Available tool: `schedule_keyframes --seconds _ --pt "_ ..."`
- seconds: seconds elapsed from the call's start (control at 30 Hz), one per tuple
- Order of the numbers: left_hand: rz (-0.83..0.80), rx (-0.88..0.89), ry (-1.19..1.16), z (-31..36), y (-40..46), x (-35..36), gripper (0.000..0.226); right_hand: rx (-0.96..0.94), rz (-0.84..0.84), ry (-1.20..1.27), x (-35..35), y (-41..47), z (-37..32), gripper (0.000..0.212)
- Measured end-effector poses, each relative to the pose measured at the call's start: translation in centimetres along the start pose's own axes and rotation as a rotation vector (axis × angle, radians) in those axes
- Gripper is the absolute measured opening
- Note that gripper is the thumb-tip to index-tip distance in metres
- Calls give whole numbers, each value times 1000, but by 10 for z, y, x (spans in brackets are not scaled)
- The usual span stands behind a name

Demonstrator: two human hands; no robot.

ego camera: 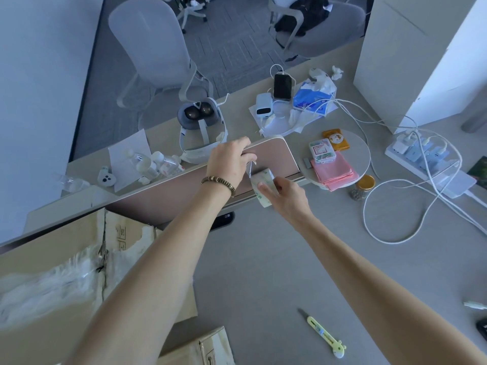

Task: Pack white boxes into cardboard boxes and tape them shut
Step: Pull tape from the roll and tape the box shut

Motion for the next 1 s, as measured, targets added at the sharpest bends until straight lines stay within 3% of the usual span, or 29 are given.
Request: schedule_keyframes --seconds 0.07,0.23,0.47,0.67,0.83,0.93,1.0 --pt "10 41 -19 3 -8 -1 19 -15 5 6 -1 2 1 38" --pt "9 92 25 -5 -50 -7 49 -40 129 29 -22 -4 7 34" --pt "-125 47 -38 -40 -159 -8 34 -32 220 15 -43 -53 28 30" --pt "-355 77 -42 -52 -259 28 39 164 -106 -54 21 -141 77 16" --pt "-468 114 -75 -65 -340 54 49 192 -437 -177 100 -229 124 39" --pt "-538 140 -40 -79 -385 67 60 204 -547 -225 137 -270 149 46" --pt "-590 171 43 -90 -414 77 80 217 -564 -238 152 -285 161 49"
Point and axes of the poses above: each hand's wrist, its own y-axis towards the middle knuckle, its own x-axis out of the palm, z = x × y, the point moved 9 cm from there along y, towards the middle knuckle, and after that the axes turned 14 degrees about y, right-handed, at the moved point
